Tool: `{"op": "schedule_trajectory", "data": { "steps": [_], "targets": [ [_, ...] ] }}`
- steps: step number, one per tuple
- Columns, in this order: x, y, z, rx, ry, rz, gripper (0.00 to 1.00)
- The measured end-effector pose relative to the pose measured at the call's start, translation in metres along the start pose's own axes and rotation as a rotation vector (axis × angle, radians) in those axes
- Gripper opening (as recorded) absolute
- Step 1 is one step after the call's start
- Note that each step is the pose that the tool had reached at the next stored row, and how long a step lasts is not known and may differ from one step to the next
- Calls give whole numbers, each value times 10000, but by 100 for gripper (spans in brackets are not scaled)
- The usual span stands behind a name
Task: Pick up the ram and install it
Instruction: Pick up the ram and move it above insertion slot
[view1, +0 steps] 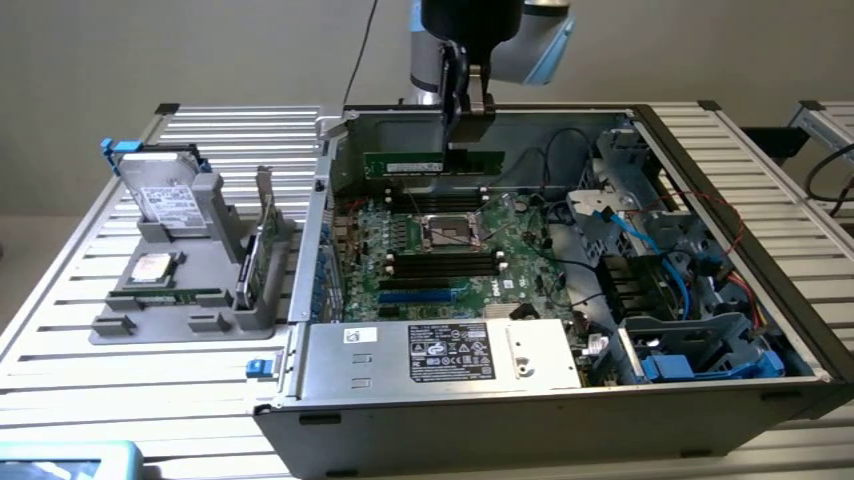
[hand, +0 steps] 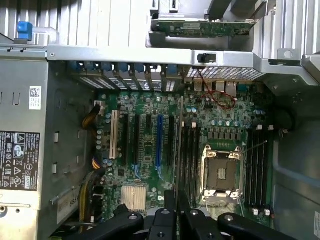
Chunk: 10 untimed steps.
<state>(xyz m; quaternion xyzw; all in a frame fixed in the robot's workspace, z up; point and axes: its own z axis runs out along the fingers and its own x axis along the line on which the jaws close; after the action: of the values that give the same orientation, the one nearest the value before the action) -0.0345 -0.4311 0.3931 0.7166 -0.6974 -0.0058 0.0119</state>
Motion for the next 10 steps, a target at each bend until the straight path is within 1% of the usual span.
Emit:
{"op": "schedule_trajectory", "data": {
  "steps": [5, 10],
  "targets": [
    [-30, -49, 23, 1, -24, 22, 13],
    [-133, -58, 39, 5, -33, 24, 13]
  ]
}}
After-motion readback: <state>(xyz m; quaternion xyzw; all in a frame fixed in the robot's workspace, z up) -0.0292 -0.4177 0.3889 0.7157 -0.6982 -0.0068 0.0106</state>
